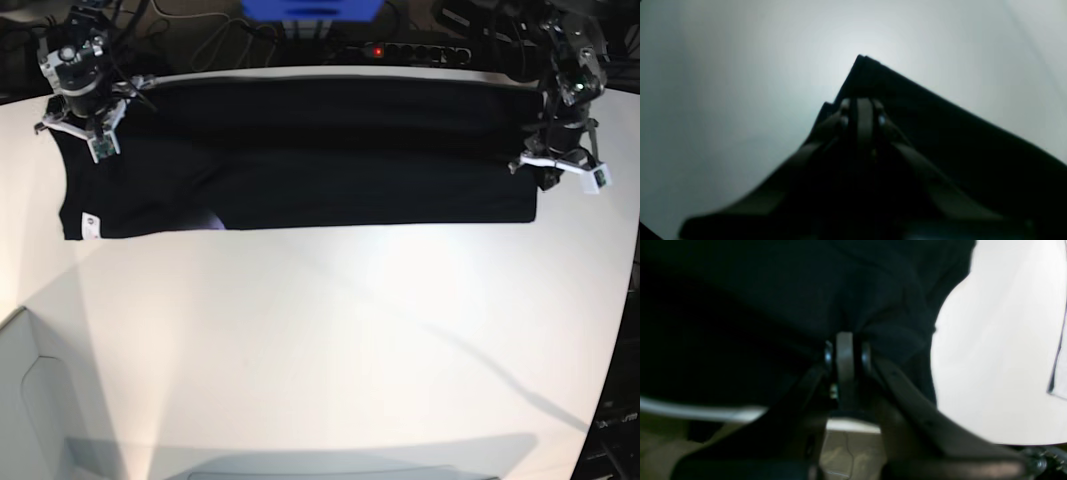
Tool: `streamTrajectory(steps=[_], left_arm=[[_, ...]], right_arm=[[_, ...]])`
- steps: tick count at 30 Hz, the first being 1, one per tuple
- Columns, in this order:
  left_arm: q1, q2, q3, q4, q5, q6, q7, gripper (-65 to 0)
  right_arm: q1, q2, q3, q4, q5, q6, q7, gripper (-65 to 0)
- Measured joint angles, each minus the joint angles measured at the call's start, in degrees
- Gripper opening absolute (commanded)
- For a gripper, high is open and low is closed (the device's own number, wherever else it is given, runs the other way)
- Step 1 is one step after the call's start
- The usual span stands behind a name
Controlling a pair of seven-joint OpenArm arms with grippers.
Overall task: Fold the T-shirt properly
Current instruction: 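Pull both held corners toward the robot to tighten the fold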
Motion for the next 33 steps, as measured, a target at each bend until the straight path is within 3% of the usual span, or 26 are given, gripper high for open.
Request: streamTrajectory(steps=[13, 21, 33], left_arm=[[0.48, -0.39, -1.09, 1.75, -0.17, -0.02, 0.17, -64.9], [0.87, -0.37, -4.44, 1.62, -0.11, 0.00, 0.37, -64.9], [3.02, 0.48, -0.50, -4.11, 0.17, 0.00, -0.31, -64.9]], right_arm=[[-6.73, 0.04, -0.11, 0.00, -0.02, 0.00, 7.72, -65.0], [-5.95, -0.15, -0.11, 0.00, 0.26, -0.02, 8.07, -65.0], [-4.85, -0.13, -0.07, -0.22, -0.02, 0.00, 7.96, -65.0]])
